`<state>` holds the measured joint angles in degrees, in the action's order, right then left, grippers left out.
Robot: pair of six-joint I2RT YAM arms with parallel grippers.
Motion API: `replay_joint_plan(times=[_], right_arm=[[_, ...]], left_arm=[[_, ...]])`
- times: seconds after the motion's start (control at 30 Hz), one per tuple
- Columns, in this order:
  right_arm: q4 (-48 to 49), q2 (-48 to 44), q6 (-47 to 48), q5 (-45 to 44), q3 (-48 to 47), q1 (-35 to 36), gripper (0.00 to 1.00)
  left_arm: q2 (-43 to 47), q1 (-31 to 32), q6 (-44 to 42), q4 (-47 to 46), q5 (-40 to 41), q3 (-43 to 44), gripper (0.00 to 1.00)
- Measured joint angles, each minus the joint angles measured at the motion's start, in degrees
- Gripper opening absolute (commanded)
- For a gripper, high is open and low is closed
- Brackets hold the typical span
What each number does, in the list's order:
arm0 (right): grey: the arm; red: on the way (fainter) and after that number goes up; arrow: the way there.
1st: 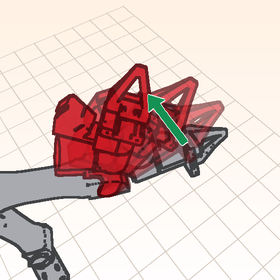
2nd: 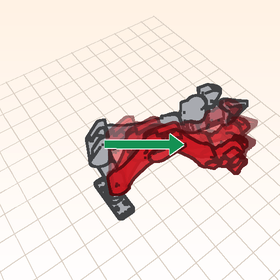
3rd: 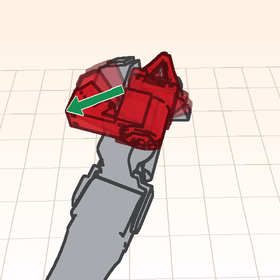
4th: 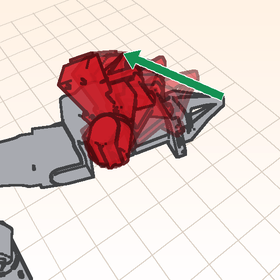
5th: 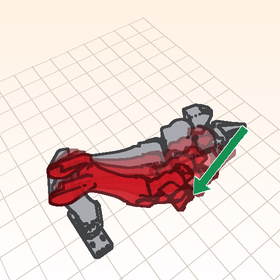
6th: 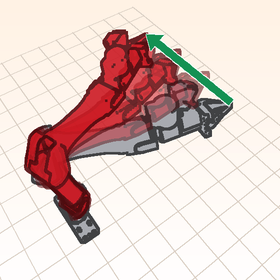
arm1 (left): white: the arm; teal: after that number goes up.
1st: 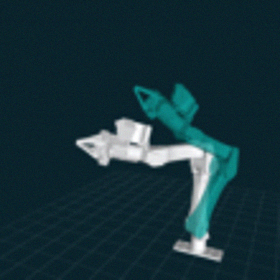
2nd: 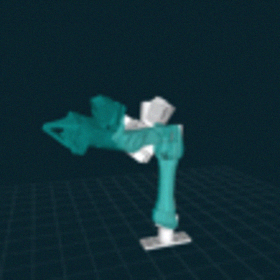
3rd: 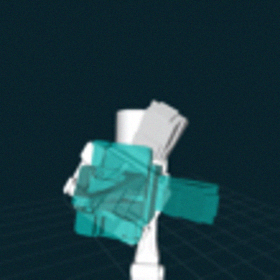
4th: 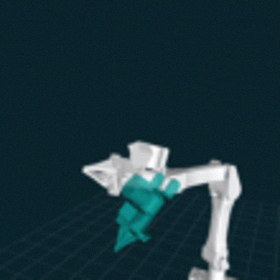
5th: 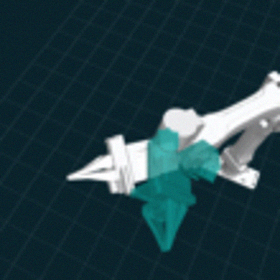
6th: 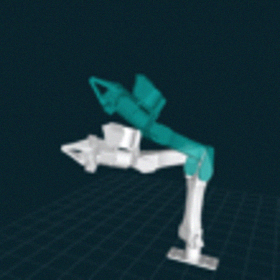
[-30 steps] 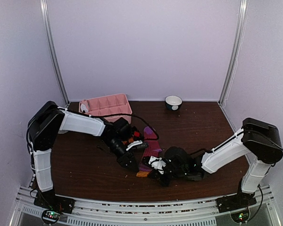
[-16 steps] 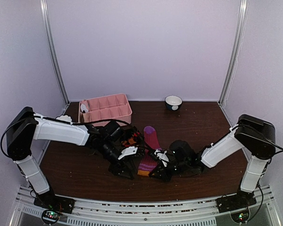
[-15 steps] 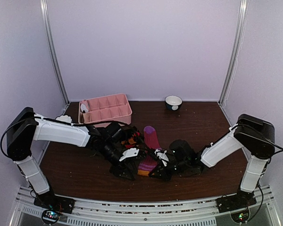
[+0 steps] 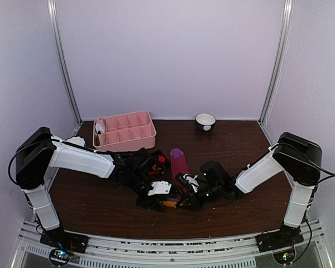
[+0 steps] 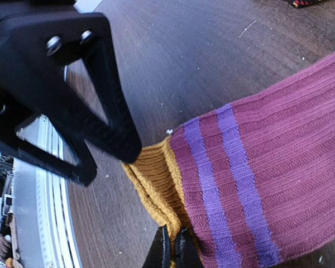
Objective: Roll the socks
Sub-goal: Roll the sock at the center of the board.
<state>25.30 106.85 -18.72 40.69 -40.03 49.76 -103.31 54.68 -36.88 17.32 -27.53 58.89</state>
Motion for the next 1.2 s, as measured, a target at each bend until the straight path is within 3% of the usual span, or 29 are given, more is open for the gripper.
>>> replay_joint_plan(times=[0.23,0.37,0.47,0.63,0.83,1.2], right_arm=[[-1.7,2.1,-1.4,2.2,-2.6,-0.8,0.00],[-2.2,2.8,-2.5,3.9,-3.2,-1.5,0.00],[-2.9,3.7,-3.1,5.5,-4.1,-2.2,0.00],[-4.2,4.4,-3.9,7.0,-5.2,-2.8,0.00],[-4.7,4.4,-4.0,7.3,-5.5,-2.9,0.00],[-5.6,4.4,-4.0,7.4,-5.8,-2.9,0.00]], left_arm=[[0.3,0.7,-0.4,-2.7,1.8,0.0,0.46],[0.6,0.8,-0.3,-2.1,1.4,1.0,0.33],[0.7,1.2,-2.0,-0.6,0.7,1.5,0.30],[-0.7,2.6,-5.6,4.3,0.7,3.1,0.31],[-4.1,2.6,-6.1,4.6,3.5,5.1,0.40],[-4.0,2.4,-6.1,3.7,5.5,5.1,0.39]])
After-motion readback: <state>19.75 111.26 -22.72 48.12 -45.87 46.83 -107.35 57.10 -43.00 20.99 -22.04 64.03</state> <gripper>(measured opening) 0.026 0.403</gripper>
